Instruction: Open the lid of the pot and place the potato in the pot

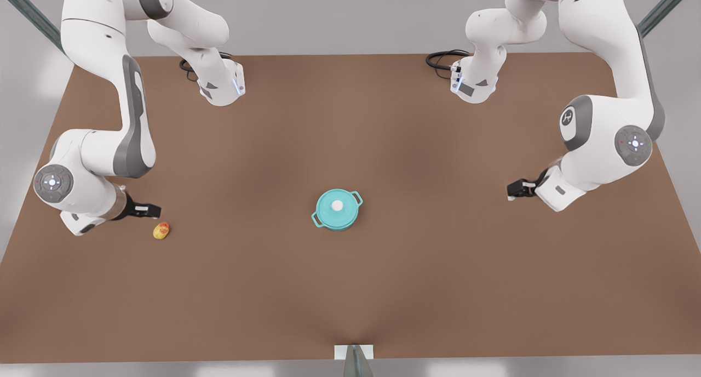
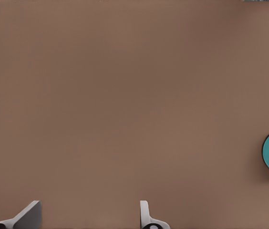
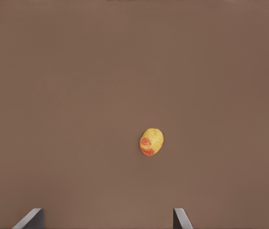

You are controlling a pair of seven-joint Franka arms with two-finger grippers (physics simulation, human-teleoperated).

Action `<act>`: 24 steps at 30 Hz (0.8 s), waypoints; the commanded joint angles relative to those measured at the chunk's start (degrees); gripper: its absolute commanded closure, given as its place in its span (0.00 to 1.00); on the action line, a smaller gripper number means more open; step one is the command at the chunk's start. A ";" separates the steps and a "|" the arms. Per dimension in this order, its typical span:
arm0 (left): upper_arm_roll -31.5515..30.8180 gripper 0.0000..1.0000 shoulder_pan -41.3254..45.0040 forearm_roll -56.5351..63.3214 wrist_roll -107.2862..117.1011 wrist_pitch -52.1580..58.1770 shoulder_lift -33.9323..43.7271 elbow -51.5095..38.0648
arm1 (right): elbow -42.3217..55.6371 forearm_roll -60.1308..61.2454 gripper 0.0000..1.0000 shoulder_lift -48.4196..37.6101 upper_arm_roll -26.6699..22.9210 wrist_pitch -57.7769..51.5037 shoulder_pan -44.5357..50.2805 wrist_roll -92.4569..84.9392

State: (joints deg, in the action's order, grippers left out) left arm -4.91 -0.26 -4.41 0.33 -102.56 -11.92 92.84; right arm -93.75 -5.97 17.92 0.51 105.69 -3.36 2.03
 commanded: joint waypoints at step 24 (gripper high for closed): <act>-0.81 0.00 43.77 11.44 65.85 -21.89 -34.58 -22.18 | -19.37 6.06 0.00 11.17 0.54 42.05 -10.09 4.83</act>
State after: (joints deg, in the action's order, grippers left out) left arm -5.71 43.29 6.75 37.75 -118.16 -46.34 70.62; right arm -112.59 -0.64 29.05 1.01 140.57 -13.41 5.42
